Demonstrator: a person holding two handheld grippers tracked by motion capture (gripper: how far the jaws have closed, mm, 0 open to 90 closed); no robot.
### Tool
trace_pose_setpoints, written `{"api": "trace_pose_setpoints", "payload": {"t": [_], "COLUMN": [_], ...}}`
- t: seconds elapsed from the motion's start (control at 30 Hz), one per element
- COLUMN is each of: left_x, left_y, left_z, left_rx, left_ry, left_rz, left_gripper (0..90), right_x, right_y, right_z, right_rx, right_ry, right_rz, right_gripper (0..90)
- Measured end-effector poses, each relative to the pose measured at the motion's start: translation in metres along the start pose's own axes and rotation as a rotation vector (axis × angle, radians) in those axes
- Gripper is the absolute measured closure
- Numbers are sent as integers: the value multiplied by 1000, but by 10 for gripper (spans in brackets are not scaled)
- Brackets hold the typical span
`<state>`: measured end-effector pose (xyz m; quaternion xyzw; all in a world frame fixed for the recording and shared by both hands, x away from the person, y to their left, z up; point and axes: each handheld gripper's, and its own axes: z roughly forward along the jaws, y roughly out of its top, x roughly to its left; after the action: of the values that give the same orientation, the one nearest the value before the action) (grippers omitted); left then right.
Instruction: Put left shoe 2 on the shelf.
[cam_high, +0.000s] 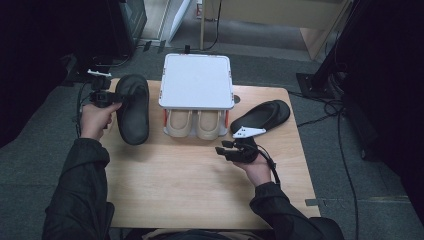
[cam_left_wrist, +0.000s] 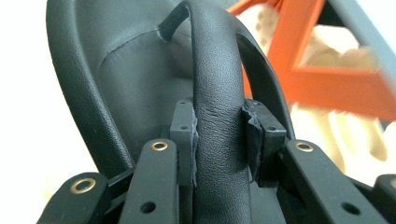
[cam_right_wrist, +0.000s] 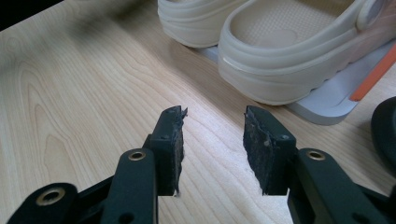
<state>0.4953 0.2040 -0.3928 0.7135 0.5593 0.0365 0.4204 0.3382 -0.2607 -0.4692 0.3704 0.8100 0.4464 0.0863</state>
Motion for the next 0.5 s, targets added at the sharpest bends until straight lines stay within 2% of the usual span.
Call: {"api": "trace_pose_setpoints", "payload": {"t": [0.1, 0.3, 0.5], "left_x": [-3, -18, -38], "left_y": [13, 39, 61], "left_z": [-9, -27, -39], "left_rx": [-11, -24, -32], "left_ry": [-28, -4, 4], "left_rz": [-20, 23, 58], "left_gripper": [682, 685, 692], "right_x": [1, 2, 2], "right_y": [0, -1, -1], "right_z": [1, 2, 2], "right_rx": [7, 11, 11], "right_ry": [-1, 1, -2], "right_rz": [-5, -6, -8], "right_gripper": [583, 583, 583]}}
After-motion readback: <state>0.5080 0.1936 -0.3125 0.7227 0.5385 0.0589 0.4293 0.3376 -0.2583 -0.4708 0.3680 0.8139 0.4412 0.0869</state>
